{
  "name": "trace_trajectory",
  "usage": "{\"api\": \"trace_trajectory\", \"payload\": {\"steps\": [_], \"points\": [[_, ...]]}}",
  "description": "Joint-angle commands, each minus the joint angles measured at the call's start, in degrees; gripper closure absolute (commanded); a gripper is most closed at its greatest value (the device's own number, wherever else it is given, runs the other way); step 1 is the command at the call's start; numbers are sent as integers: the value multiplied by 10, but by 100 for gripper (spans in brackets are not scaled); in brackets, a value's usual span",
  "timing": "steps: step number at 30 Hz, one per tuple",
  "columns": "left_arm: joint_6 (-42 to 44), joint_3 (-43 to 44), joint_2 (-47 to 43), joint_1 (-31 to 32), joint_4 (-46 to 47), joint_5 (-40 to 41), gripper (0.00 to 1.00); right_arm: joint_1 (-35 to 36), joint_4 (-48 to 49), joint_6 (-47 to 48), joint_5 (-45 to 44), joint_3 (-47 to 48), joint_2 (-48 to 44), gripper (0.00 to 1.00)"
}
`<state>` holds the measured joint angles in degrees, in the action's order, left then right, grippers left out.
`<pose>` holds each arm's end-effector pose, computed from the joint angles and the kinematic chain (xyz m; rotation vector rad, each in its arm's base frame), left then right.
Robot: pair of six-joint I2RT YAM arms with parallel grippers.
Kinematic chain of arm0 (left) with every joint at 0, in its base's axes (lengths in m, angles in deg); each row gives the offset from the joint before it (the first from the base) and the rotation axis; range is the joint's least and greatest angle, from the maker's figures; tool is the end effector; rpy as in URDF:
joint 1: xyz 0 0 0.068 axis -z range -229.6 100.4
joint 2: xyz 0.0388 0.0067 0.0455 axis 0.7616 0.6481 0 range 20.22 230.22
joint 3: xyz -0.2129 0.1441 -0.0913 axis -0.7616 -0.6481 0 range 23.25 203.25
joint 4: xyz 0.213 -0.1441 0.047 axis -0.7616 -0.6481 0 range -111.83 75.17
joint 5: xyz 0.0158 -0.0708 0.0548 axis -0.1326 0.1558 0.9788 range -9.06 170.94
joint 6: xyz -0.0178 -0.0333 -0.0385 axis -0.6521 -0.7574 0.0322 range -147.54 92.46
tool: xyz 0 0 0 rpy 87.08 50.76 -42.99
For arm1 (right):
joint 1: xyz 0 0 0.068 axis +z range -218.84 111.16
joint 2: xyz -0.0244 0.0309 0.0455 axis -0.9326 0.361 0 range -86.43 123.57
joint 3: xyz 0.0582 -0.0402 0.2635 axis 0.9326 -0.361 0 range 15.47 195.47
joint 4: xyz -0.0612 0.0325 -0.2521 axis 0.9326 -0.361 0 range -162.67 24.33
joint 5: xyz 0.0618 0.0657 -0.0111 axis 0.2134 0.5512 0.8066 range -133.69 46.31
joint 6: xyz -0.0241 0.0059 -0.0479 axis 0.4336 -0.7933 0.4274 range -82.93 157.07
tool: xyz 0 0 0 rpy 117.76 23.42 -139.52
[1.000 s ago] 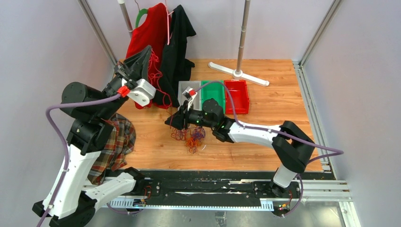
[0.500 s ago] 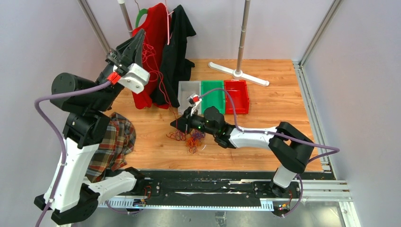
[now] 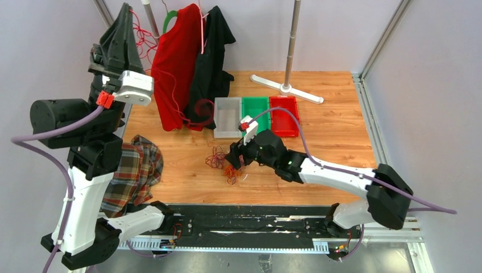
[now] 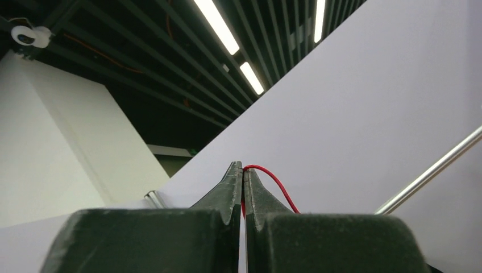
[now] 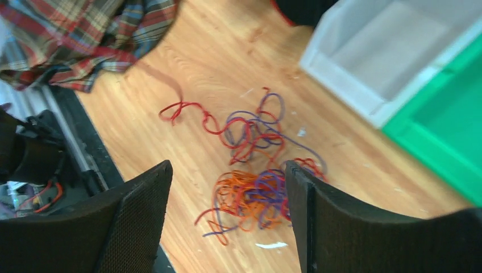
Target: Untangle the cables
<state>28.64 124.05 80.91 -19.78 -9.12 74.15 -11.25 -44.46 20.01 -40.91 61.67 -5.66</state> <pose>0.0983 -0.0610 0.6258 0.6116 0.4897 0.3908 0.1700 0.2711 0.2591 -0.6968 1.7814 0.9533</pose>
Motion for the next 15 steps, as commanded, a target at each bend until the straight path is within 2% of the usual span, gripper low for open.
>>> {"api": "trace_trajectory", "payload": {"steps": [1,3,6,9,15], "points": [[21,-1,-4,3,45,27,100,8,-219,123,-128,65,-53,27],[28,0,-2,3,56,37,100,7,-252,159,-196,68,-70,27],[22,0,-4,3,61,43,100,1,-244,199,-273,50,-106,27],[-8,-29,-29,3,32,-17,100,-10,-197,225,-206,56,-146,26],[-127,-122,-99,3,3,-137,100,-11,-175,217,-33,231,-107,26]]}}
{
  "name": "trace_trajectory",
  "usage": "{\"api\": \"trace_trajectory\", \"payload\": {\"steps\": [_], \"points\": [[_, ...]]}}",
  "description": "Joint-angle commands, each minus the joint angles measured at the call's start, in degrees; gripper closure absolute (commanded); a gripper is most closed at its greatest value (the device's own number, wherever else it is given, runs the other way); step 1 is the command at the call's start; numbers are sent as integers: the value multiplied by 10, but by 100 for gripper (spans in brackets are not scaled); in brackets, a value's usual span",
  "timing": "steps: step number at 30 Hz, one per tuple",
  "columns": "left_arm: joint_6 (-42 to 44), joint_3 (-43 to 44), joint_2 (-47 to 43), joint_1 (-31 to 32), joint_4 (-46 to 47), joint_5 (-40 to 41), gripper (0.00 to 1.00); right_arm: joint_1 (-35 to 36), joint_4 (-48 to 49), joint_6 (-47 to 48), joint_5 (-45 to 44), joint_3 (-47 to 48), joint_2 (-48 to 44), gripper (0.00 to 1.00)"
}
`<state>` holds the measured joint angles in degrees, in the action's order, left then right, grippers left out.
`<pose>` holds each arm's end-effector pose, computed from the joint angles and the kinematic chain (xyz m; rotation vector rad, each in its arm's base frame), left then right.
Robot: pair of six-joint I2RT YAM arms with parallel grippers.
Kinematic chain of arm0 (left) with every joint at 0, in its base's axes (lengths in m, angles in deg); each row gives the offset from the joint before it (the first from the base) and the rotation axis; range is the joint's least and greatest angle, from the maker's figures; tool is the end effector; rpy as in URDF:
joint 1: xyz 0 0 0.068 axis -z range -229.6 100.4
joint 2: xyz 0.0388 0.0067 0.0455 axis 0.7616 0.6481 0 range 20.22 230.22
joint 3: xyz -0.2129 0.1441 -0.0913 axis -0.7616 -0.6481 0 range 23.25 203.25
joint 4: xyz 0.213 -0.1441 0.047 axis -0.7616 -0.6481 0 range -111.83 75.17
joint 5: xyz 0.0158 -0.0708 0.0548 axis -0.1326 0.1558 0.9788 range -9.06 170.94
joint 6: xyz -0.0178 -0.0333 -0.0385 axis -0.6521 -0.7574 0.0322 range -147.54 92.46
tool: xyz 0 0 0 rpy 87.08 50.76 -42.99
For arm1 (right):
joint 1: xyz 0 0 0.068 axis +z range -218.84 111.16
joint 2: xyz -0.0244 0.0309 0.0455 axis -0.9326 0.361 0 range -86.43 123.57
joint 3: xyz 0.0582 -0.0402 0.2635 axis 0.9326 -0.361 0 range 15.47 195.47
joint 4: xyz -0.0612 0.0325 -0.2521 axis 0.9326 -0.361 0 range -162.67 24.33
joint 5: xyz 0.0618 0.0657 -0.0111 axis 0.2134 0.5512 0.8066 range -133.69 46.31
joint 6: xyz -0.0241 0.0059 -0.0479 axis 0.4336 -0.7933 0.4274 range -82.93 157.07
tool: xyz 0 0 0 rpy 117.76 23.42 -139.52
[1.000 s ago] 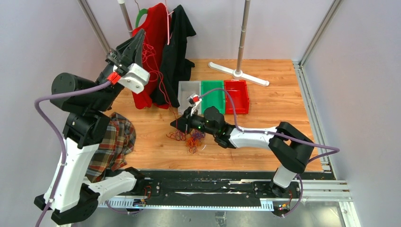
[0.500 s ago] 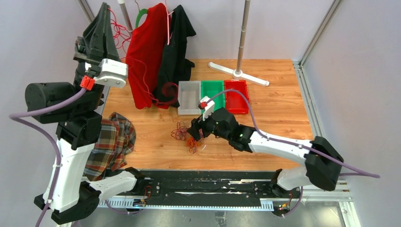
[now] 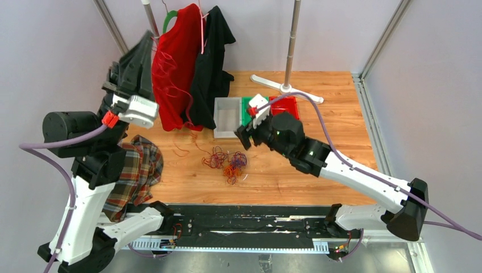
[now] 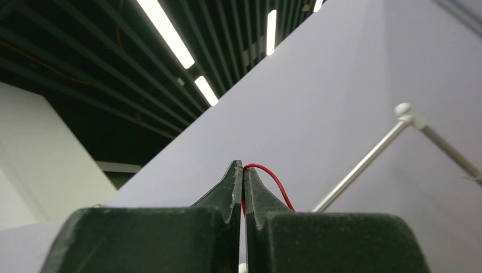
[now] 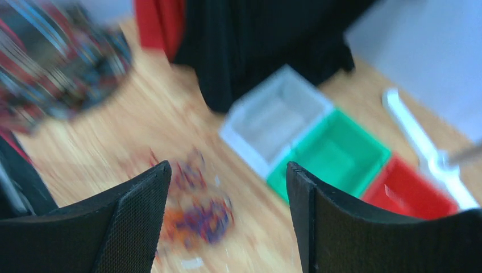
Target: Untangle the cables
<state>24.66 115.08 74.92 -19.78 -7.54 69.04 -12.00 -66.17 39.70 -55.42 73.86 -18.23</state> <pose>0.0869 -0.0581 0.6008 0.6706 0.4706 0.2860 0.1595 0.2310 0.3565 -0.7455 1.6108 0.5106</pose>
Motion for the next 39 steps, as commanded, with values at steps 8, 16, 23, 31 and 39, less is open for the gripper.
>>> {"api": "trace_trajectory", "payload": {"steps": [8,16,23,31,39], "points": [[-238,-99,-91,3,-46,-229,100,-26,136,-76,279,220,64,26],[-225,-94,-91,3,-150,-253,100,-25,245,-127,362,181,43,26],[-222,-85,-80,3,-205,-248,100,-6,245,-93,343,204,50,25],[-242,-78,-73,3,-236,-260,100,-5,272,-126,354,258,97,25],[-239,-78,-73,3,-242,-261,100,-5,282,-155,393,298,139,25]]}}
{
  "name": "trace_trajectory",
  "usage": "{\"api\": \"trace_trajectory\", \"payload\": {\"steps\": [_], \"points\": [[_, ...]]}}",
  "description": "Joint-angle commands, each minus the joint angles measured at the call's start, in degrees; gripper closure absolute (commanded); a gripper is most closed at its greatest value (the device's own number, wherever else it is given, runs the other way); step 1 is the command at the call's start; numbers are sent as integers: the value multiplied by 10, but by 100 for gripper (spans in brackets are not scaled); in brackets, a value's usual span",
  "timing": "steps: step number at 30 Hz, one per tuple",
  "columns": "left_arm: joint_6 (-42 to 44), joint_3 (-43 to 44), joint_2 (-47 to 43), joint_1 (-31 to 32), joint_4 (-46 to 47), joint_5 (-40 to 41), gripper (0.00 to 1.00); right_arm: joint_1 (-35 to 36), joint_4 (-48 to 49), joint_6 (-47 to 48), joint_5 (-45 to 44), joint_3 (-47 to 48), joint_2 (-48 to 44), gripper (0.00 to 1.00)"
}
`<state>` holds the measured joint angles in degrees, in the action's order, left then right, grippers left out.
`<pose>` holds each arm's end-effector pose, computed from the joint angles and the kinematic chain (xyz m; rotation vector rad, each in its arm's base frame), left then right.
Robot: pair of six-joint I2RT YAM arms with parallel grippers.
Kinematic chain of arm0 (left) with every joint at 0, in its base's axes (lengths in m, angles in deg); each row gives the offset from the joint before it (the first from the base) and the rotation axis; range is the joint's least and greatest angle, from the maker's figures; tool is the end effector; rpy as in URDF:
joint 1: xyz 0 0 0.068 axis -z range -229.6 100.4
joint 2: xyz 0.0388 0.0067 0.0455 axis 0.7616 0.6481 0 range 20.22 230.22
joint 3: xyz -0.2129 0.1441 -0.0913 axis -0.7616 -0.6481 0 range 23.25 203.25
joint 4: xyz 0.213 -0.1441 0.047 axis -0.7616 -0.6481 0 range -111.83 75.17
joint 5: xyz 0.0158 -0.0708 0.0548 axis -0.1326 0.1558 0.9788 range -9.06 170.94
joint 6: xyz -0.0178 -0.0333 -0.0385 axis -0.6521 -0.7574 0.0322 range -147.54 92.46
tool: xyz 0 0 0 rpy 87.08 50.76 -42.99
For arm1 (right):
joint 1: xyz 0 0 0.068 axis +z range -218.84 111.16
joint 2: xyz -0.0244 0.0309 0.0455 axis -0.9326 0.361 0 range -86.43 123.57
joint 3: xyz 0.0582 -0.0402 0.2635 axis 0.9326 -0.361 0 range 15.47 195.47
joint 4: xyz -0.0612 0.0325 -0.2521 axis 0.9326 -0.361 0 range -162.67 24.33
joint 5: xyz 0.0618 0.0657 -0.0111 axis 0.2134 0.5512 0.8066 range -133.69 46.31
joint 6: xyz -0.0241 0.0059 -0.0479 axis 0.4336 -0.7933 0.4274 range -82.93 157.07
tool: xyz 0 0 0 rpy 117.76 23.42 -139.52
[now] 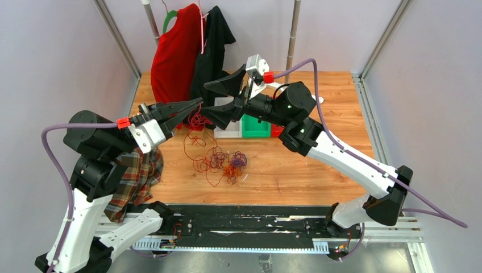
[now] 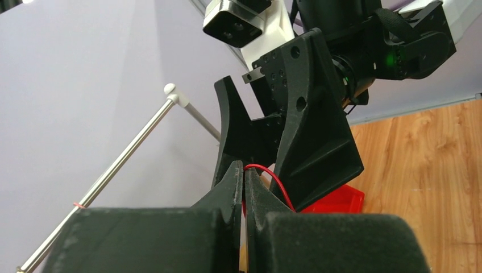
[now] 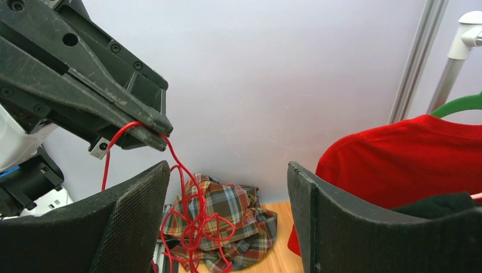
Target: Untangle the cables
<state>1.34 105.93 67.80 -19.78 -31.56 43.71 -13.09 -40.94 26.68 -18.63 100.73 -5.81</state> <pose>0.0804 -0.0707 0.5306 1.0801 0.7740 -0.4192 0.1614 0.2638 0.5056 -0.8254 0.8701 1.2549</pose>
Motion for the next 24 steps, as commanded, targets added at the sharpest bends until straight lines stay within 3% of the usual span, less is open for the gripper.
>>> {"api": "trace_trajectory", "payload": {"steps": [1,5,11,20,24], "points": [[-5,14,-2,3,-2,-8,100,6,33,-30,27,33,21,25],[-12,16,1,3,-3,-11,100,9,35,-39,17,58,51,26],[-50,47,15,3,0,-21,100,3,18,-37,-39,59,100,42],[-115,119,34,3,35,-25,100,-29,86,-78,-99,-70,131,49],[-114,150,45,3,39,-17,100,-37,118,-101,-116,-133,125,58]]}}
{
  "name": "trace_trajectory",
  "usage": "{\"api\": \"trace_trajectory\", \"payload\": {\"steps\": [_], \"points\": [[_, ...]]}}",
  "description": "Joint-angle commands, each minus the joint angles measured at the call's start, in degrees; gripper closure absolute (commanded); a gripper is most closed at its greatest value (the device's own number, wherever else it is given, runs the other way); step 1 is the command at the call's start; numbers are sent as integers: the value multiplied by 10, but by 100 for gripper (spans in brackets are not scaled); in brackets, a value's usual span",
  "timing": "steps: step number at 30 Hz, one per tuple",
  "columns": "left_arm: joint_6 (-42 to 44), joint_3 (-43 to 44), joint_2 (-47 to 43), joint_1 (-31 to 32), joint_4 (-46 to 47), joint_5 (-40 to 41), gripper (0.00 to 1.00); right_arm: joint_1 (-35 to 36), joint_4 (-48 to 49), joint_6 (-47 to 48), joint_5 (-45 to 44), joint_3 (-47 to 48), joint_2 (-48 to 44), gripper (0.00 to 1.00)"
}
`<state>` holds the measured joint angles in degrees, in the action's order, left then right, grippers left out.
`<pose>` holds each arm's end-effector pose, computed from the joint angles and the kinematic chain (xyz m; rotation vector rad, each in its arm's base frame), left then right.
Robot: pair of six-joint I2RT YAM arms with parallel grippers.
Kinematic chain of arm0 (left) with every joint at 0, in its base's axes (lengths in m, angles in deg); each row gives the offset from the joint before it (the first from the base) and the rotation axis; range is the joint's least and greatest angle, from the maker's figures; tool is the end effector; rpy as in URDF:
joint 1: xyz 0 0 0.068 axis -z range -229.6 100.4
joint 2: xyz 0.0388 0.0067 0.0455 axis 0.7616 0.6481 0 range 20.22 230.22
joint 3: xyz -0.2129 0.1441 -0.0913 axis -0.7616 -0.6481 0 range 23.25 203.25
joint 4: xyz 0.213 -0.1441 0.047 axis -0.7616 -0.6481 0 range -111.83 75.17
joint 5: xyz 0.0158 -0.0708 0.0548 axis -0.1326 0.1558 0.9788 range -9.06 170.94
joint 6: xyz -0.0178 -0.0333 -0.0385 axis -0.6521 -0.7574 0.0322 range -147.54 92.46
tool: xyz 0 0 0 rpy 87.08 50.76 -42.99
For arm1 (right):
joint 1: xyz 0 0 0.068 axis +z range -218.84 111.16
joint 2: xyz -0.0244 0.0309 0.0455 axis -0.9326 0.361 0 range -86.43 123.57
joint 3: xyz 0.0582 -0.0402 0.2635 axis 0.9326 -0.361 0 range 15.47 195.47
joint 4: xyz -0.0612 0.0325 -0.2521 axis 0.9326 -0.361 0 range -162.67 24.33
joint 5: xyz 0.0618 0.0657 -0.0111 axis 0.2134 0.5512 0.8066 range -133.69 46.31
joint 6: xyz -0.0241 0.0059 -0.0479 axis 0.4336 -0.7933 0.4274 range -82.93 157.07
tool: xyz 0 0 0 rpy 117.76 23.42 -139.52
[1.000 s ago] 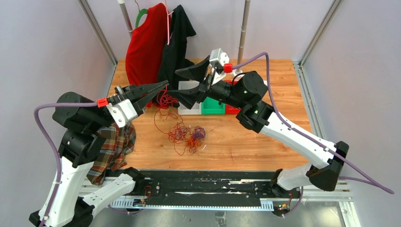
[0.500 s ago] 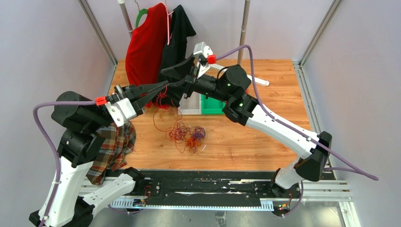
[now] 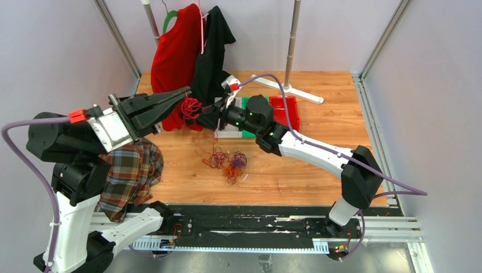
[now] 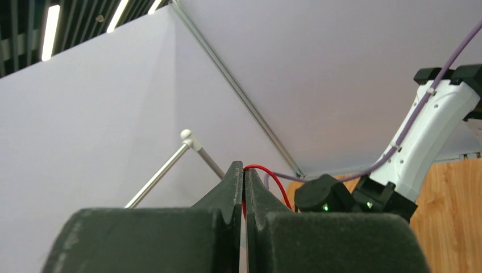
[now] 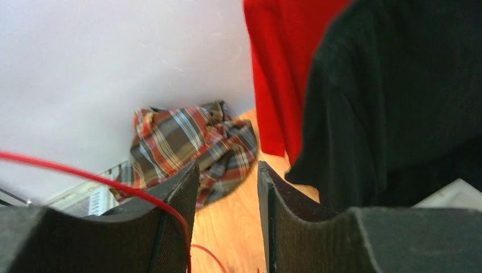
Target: Untangle the cables
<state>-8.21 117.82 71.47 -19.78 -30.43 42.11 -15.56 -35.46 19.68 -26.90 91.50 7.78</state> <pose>0.0600 -0.0599 0.5784 0.9944 0.7006 -0.5277 0.2288 0.3240 0.3798 -0.7023 1.3055 1.2176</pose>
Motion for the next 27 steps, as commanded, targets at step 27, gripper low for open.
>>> {"api": "trace_trajectory", "payload": {"steps": [27], "points": [[-19,184,68,3,159,218,100,-82,137,-70,-76,-389,-126,73]]}}
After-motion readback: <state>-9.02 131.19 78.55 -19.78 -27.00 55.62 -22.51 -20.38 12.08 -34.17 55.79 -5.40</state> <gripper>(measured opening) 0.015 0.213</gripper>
